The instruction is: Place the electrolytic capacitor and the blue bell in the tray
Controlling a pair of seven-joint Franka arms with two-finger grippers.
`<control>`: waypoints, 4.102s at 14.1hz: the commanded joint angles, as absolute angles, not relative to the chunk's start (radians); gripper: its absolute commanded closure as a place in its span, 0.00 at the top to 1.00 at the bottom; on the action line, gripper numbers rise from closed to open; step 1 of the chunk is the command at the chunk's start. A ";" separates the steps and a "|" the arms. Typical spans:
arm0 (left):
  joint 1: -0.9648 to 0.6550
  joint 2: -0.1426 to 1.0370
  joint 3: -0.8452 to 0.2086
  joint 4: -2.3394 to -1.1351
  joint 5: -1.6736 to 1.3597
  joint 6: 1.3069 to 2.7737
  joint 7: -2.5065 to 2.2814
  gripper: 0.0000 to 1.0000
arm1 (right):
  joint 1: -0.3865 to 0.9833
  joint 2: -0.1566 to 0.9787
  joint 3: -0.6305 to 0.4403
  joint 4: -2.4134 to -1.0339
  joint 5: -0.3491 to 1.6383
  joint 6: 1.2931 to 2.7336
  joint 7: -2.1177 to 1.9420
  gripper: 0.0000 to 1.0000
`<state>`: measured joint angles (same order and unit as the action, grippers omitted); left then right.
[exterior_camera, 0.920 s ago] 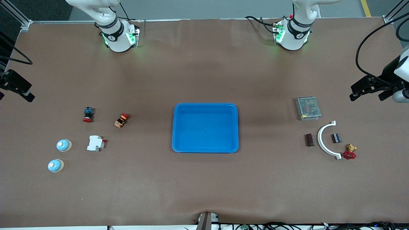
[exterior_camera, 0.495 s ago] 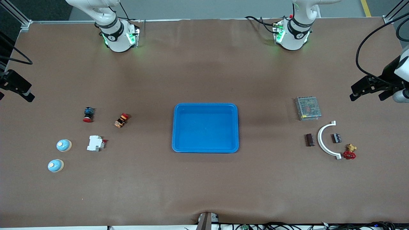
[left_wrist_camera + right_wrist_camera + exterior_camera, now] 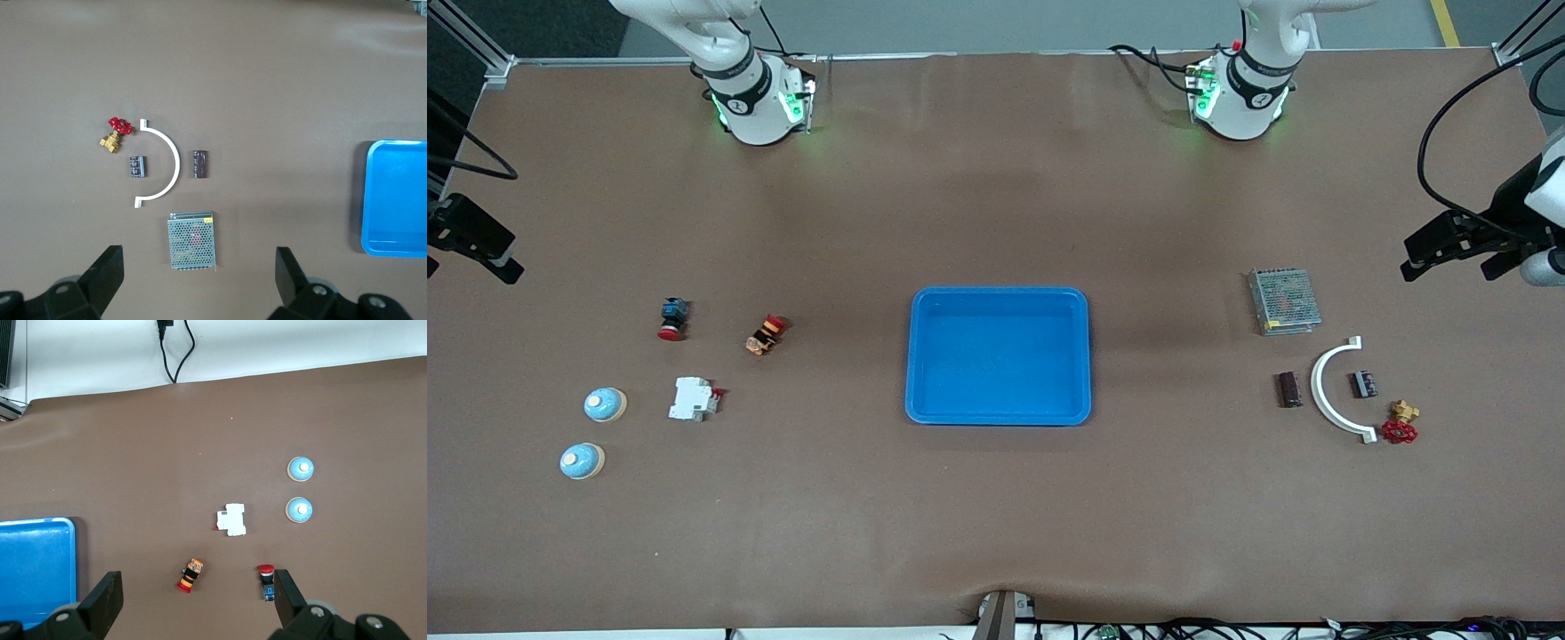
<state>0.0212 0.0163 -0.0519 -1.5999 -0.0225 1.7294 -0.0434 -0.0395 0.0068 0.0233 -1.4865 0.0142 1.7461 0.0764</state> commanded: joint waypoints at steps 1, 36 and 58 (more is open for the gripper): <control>0.031 0.025 -0.057 -1.585 -0.035 1.732 -0.040 1.00 | -0.029 0.005 0.014 -1.488 0.006 1.750 0.075 1.00; 0.226 0.169 -0.037 -1.586 -0.009 1.790 0.152 1.00 | -0.048 0.162 0.011 -1.678 -0.003 1.888 0.080 1.00; 0.227 0.491 -0.044 -1.641 0.014 2.104 -0.135 1.00 | -0.296 0.626 0.009 -1.681 -0.023 2.361 -0.287 1.00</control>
<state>0.2259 0.4819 -0.0424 -1.6297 0.0021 2.0700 -0.0807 -0.2830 0.6098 -0.0046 -1.6937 -0.0066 2.3517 -0.2809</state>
